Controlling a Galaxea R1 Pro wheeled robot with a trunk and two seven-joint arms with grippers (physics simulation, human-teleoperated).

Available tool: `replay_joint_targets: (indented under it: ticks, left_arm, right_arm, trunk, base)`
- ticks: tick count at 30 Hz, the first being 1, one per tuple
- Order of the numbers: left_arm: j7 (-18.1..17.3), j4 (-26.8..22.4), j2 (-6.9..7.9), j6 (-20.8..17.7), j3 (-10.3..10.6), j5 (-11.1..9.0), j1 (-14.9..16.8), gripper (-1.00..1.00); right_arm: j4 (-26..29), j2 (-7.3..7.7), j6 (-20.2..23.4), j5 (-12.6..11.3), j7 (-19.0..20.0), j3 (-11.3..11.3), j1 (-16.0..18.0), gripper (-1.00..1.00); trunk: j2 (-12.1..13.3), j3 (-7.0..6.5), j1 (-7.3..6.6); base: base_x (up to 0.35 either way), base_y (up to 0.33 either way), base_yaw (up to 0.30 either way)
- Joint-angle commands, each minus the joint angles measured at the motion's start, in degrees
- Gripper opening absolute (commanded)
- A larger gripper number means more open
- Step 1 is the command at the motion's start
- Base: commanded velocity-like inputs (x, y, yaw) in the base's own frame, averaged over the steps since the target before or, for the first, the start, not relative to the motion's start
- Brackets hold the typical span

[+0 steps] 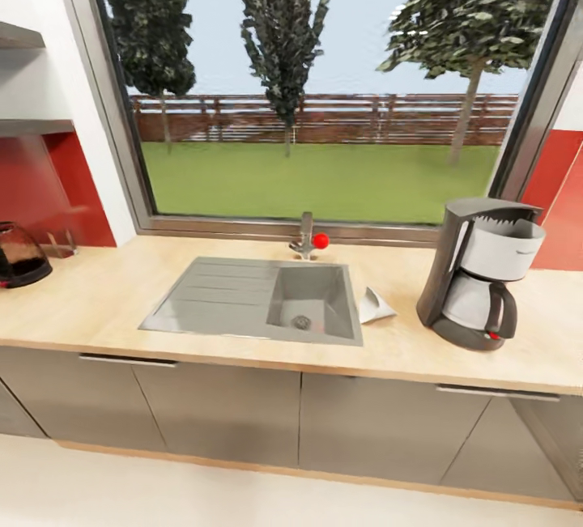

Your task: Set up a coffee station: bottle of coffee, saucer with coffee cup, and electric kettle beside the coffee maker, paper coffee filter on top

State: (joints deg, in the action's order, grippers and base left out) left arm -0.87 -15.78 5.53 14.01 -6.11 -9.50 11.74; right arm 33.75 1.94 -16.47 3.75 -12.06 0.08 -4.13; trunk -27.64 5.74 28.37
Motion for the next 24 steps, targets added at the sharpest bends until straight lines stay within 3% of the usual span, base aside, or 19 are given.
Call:
replay_joint_targets:
  ticks: [1, 10, 18, 20, 24]
  left_arm:
    - [-0.1, 0.0, 0.01, 0.2, 0.1, -0.5, 0.0, 1.0]
    - [-0.1, 0.1, 0.08, 0.1, 0.1, -0.5, 0.0, 1.0]
    - [-0.1, 2.1, 0.73, 0.0, -0.2, -0.6, -0.8, 1.0]
    - [-0.1, 5.8, 3.0, -0.1, 0.0, -0.6, -2.3, 1.0]
    - [-0.1, 9.3, 4.91, -0.2, 0.1, -0.5, -4.4, 1.0]
  right_arm:
    - [0.1, 0.0, 0.0, 0.4, -0.3, 0.0, 0.0, 1.0]
    - [0.0, 0.0, 0.0, 0.4, -0.3, 0.0, 0.0, 1.0]
    - [0.2, 0.0, 0.0, 0.4, -0.3, -0.1, 0.0, 1.0]
    - [0.2, 0.0, 0.0, 0.4, -0.3, -0.1, 0.0, 1.0]
    - [0.1, 0.03, 0.0, 0.4, -0.3, 0.0, 0.0, 1.0]
  trunk:
    - [-0.1, 0.07, 0.04]
    - [-0.1, -0.14, 0.04]
    - [-0.1, -0.33, 0.04]
    - [-0.1, -0.34, 0.04]
    - [-0.1, -0.34, 0.04]
  base:
    - [0.14, 0.289, -0.285]
    - [0.028, 0.266, -0.285]
    - [0.0, 0.022, -0.281]
    - [0.0, 0.001, -0.051]
    - [0.0, 0.0, -0.013]
